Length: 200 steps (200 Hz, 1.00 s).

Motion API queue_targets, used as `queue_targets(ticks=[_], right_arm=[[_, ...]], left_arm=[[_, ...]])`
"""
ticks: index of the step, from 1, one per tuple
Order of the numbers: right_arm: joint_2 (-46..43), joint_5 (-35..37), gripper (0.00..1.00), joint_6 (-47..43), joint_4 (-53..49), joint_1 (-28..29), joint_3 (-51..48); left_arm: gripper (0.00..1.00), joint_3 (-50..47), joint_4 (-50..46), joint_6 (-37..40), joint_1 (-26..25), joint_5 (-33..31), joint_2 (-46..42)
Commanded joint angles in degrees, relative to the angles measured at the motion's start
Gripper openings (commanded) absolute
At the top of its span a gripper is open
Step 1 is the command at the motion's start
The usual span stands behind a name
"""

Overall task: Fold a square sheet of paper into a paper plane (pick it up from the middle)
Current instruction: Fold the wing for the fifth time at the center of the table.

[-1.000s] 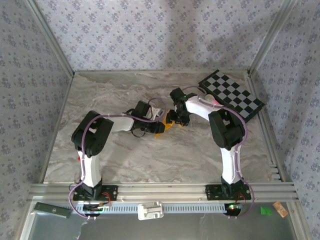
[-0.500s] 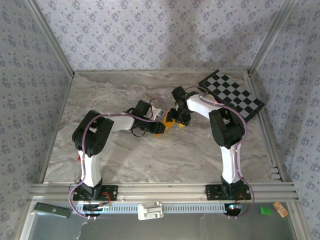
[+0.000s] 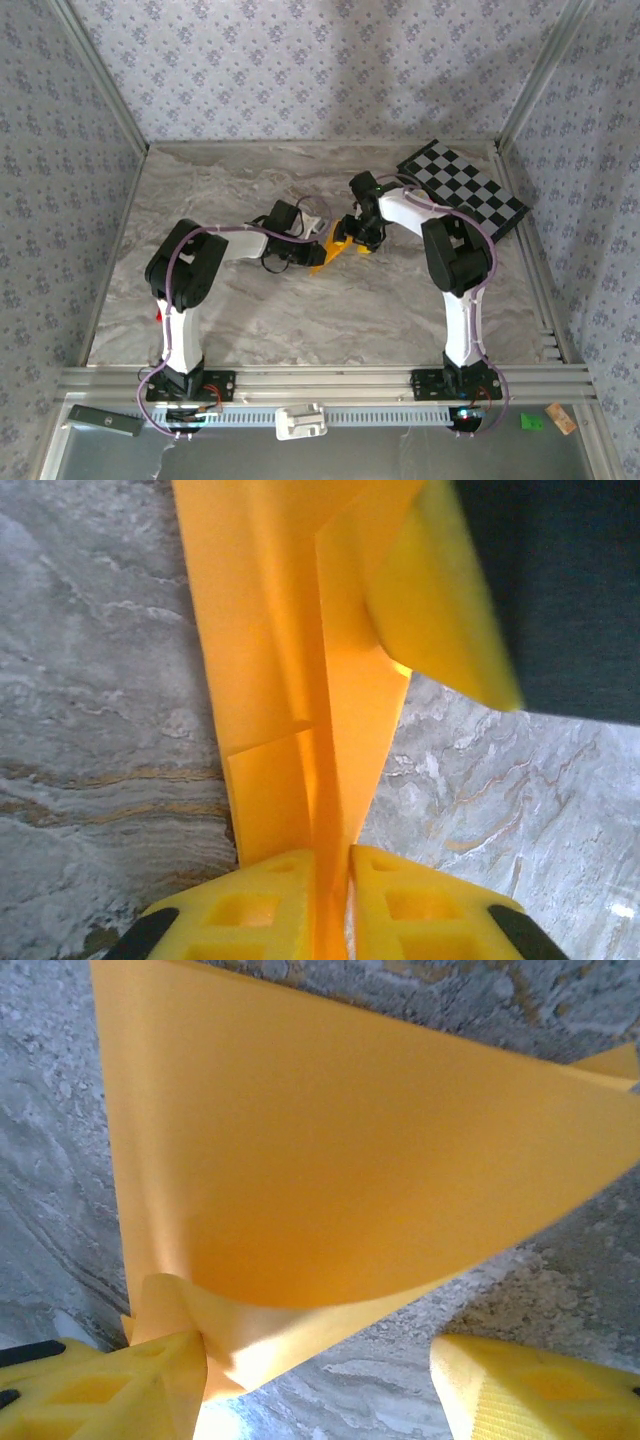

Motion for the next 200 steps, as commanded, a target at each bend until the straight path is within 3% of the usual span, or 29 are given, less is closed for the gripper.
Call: queue_targets(ticks=[1, 51, 109, 164, 200], right_arm=[[1.07, -1.40, 0.65, -1.23, 3.46, -1.32, -3.97], [-6.17, -7.83, 0.65, -4.20, 13.94, -4.72, -9.23], [-16.32, -14.47, 0.61, -2.01, 32.16, -6.31, -22.27], [-15.00, -16.47, 0.36, 3.69, 42.33, -1.99, -26.35], [-10.85, -17.08, 0.27, 5.35, 44.18, -0.24, -24.28]], left_arm=[[0.14, -1.88, 1.06, -3.81, 0.86, 2.92, 2.58], [0.10, -1.70, 2.49, -8.35, 1.18, 5.54, 3.29], [0.08, -2.02, 3.11, -10.95, 1.20, 4.71, 3.82], [0.07, -2.33, 3.33, -12.10, 1.27, 4.23, 3.99], [0.07, -2.41, 3.42, -12.37, 1.27, 4.16, 4.08]])
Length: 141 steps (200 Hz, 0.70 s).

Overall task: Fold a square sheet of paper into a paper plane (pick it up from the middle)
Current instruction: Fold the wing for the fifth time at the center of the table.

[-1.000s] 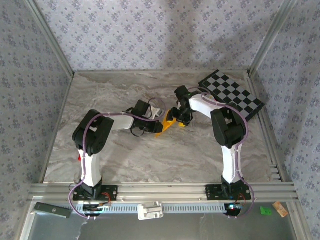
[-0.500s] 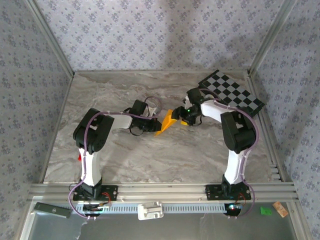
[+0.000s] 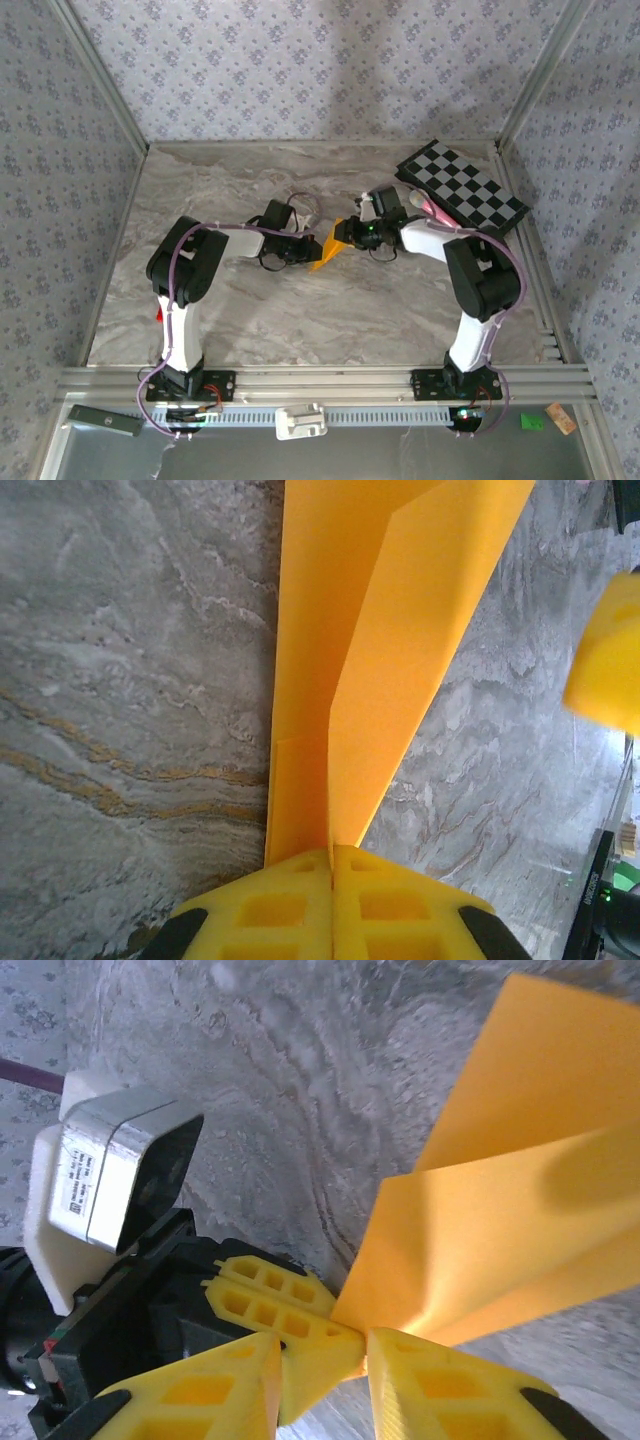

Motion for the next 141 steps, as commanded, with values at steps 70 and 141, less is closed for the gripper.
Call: queue_targets(ticks=[70, 141], right_arm=[[7.80, 0.94, 0.22, 1.84, -1.96, 2.01, 5.57], [9.54, 2.88, 0.22, 0.08, -5.60, 2.32, 6.65]], left_arm=[[0.06, -1.63, -1.43, -0.57, -0.67, -0.44, 2.41], [0.07, -1.22, -2.26, -0.55, -0.77, -0.05, 2.86]])
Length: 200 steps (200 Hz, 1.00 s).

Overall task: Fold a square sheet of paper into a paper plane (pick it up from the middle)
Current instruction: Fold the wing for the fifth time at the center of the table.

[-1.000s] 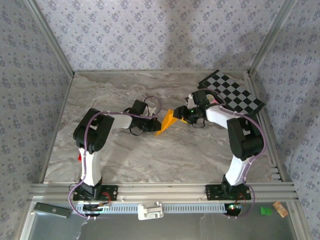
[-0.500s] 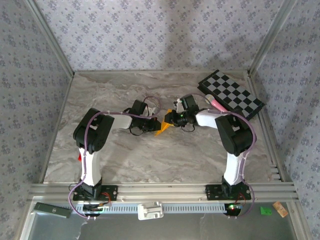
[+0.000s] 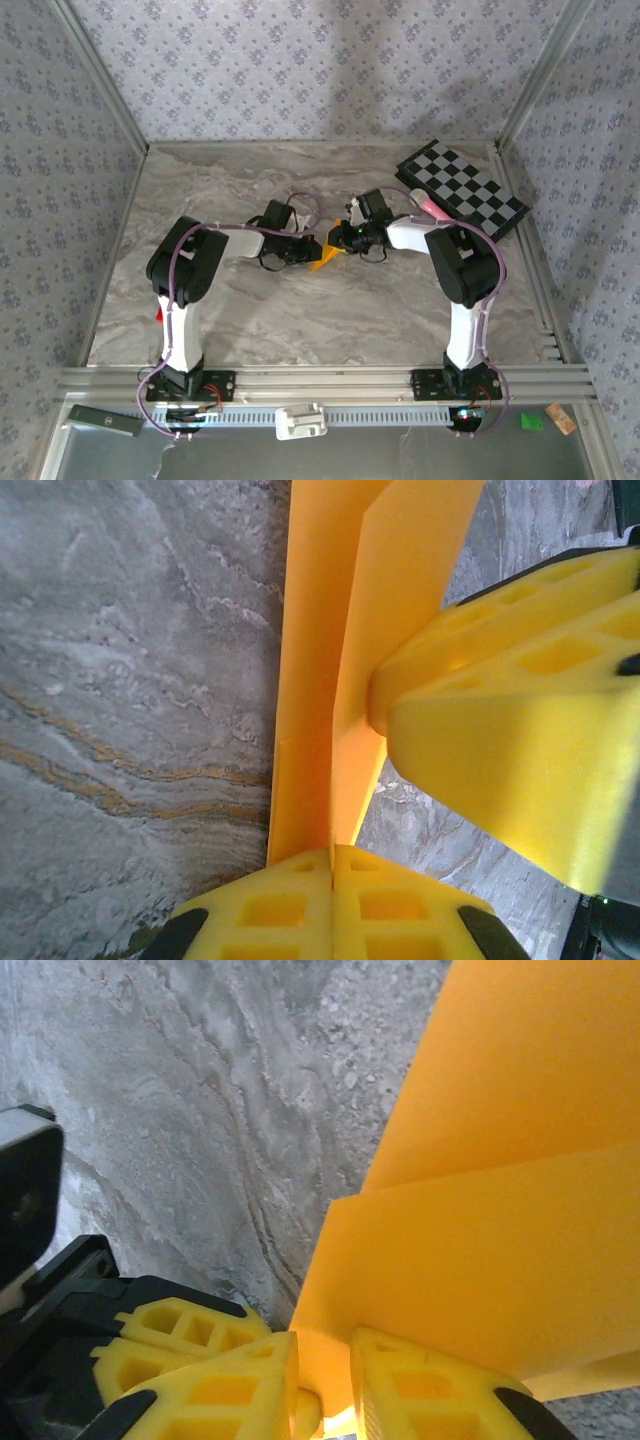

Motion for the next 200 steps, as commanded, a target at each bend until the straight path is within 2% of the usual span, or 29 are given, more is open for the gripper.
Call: queue_targets(ticks=[1, 105, 200], right_arm=[[2.03, 0.83, 0.22, -1.01, -2.72, 0.33, 1.87], [3.30, 4.82, 0.22, -2.06, -9.25, 0.20, 3.20], [5.51, 6.37, 0.21, -4.86, -14.14, 0.34, 6.67]], left_arm=[[0.07, -1.18, -2.40, -0.08, -0.71, -0.02, 2.86], [0.10, -0.16, -5.35, -0.50, -0.75, -1.34, 1.65], [0.16, 0.01, -14.17, -1.97, -0.82, -2.97, -4.64]])
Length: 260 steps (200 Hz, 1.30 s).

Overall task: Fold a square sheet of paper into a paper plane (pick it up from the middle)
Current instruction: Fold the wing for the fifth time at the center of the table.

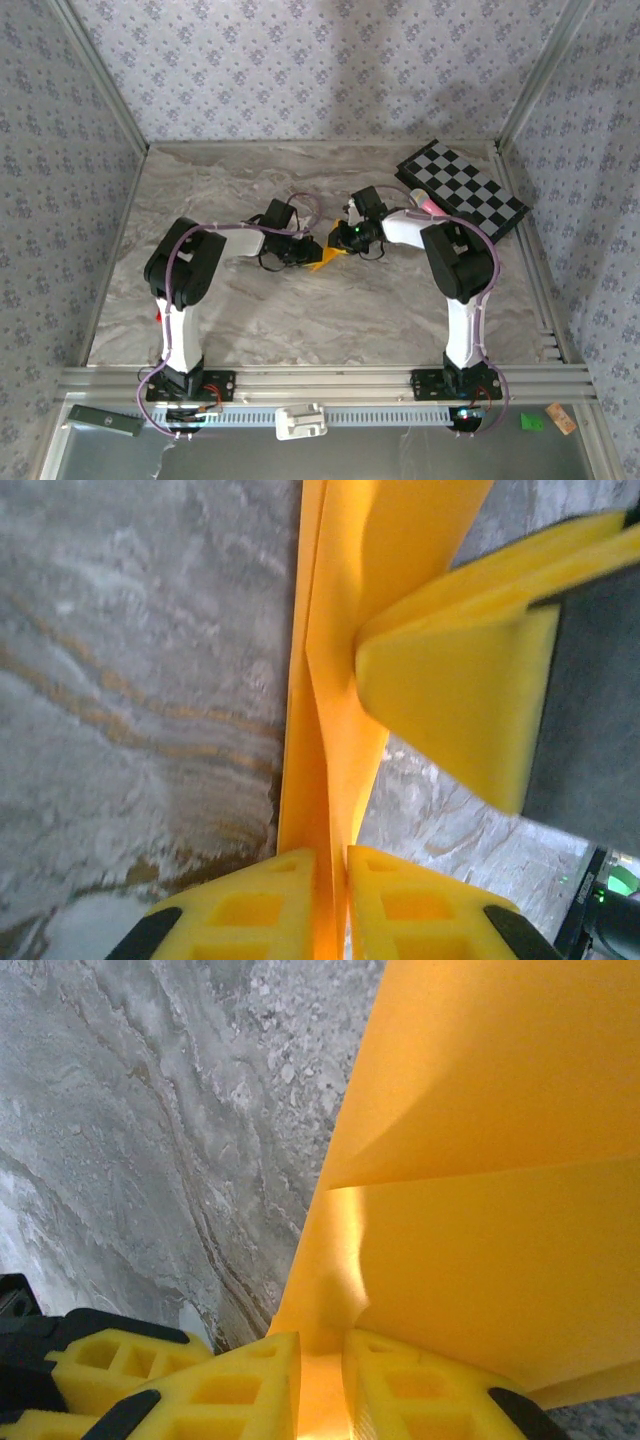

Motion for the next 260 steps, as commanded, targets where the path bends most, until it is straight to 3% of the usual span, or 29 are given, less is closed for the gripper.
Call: queue_targets(ticks=[1, 53, 79, 127, 163, 260], right_arm=[[2.40, 3.57, 0.21, -1.81, -4.72, 0.10, 0.77], [2.75, 3.48, 0.21, -1.91, -5.38, 0.14, 1.12], [2.84, 3.63, 0.21, -2.14, -6.20, 0.17, 1.45], [3.58, 4.05, 0.17, -2.53, -8.40, 0.17, 2.61], [4.07, 4.36, 0.16, -2.53, -9.60, 0.15, 3.14], [4.60, 4.80, 0.15, -2.66, -10.91, 0.18, 3.38]], left_arm=[[0.16, -1.25, -6.72, -0.92, -0.32, -1.02, -2.92], [0.23, -0.05, -12.22, 0.13, -0.32, -8.22, -8.62], [0.27, 1.08, -10.45, -0.28, -0.58, -10.05, -11.32], [0.14, 5.26, -6.99, -1.47, -3.80, -5.52, -6.78], [0.08, 7.15, -8.38, -1.69, -4.72, -5.92, -3.00], [0.06, 6.68, -9.27, -2.40, -4.04, -7.04, -0.45]])
